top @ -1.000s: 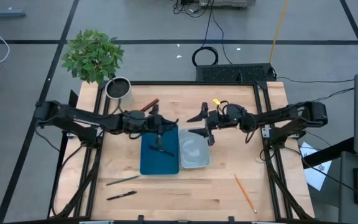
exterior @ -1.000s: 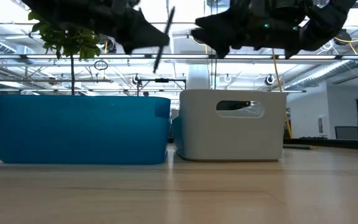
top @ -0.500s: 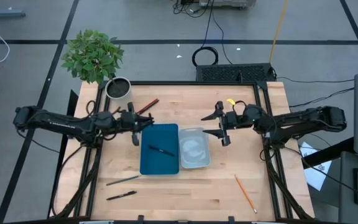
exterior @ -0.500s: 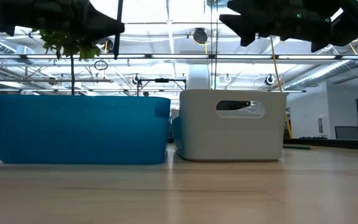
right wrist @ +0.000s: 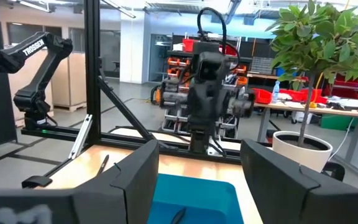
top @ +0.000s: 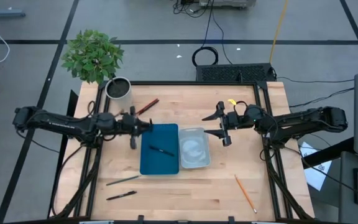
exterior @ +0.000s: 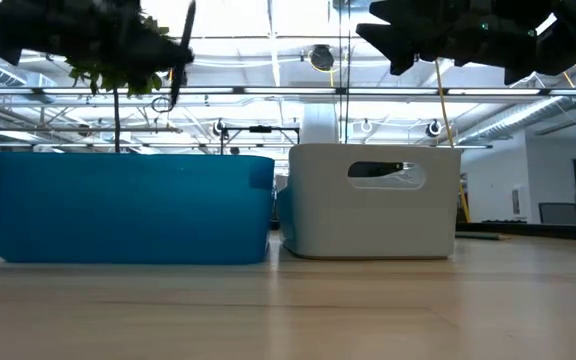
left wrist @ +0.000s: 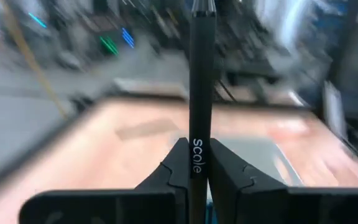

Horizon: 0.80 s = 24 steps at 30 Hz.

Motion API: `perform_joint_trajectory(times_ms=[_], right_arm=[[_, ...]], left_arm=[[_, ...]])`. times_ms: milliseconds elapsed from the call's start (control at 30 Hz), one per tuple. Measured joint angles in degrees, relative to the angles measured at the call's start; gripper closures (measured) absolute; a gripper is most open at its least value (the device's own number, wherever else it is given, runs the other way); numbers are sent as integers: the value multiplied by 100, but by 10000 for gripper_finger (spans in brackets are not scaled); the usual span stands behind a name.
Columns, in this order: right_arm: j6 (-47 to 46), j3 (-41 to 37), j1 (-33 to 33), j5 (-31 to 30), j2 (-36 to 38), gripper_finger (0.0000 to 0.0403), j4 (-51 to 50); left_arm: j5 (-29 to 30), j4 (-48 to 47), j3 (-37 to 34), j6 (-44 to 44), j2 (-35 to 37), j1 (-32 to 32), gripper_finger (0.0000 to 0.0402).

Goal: Sort pens & pencils
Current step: Put the bottom right black pen into the blue bin

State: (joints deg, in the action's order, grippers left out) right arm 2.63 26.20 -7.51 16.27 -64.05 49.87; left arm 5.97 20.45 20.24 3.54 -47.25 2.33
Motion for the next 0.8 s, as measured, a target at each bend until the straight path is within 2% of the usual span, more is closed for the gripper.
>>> perform_joint_trajectory(times_ms=[67, 133, 267, 467, 633, 800], right_arm=[[0, 0, 0, 0, 0, 188, 0], [0, 0, 0, 0, 0, 188, 2], [0, 3, 0, 0, -2, 188, 19], [-22, 4, 0, 0, -2, 188, -2], [-24, 4, 0, 0, -2, 188, 0], [-38, 4, 0, -2, -2, 188, -2]], left_arm=[[-361, -748, 133, 149, -126, 16, 370], [-349, -1326, 278, 353, -367, 66, 370], [-327, -1952, 617, 426, -1143, 126, 370], [-410, -2836, 1533, 232, -2481, 248, 370], [-386, -3537, 2125, 264, -3209, 339, 369], [-322, -3635, 2198, 375, -3494, 350, 317]])
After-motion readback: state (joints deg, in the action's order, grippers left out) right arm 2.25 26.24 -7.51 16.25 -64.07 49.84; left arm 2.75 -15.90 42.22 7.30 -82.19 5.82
